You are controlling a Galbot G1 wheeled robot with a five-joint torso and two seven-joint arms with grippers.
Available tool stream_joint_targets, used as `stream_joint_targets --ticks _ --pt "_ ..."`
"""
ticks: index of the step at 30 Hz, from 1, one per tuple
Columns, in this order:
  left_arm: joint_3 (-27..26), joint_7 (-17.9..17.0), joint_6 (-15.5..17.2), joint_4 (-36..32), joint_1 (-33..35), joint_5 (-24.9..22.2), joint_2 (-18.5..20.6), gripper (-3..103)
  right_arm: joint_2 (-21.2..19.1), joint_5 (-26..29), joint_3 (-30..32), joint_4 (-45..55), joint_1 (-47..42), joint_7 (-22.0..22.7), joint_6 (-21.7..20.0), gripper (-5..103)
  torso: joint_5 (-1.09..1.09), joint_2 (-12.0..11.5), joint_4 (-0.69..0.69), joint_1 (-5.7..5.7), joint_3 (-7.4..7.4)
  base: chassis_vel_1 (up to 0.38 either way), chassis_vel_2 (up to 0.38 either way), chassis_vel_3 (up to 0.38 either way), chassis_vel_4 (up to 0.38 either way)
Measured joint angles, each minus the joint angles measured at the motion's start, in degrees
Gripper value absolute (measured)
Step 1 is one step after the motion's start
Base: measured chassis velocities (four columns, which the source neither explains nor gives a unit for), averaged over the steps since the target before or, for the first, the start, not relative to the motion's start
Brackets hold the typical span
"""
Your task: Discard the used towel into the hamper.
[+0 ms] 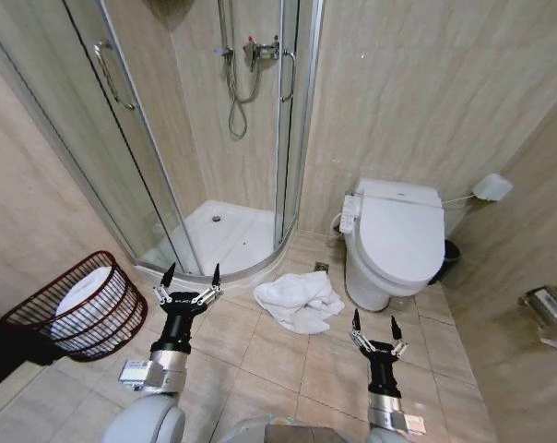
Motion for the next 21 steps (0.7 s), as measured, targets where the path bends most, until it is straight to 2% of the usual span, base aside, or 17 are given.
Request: stream_joint_targets --ticks 14,21 --pt "0.00 0.00 0.00 0.00 0.00 0.00 0.00 100 0.10 0.12 -0.31 -0.78 -0.03 -1.18 0.91 100 0.00 -3.03 0.00 -1.14 -1.88 0.000 0.000 0.000 0.000" --pt "0.00 0.00 0.00 0.00 0.00 0.00 0.00 100 0.44 -0.06 -0.73 -0.90 -0.05 -1.53 1.32 100 0.00 -3.18 0.00 -1.18 -2.01 -0.016 0.010 0.023 -0.015"
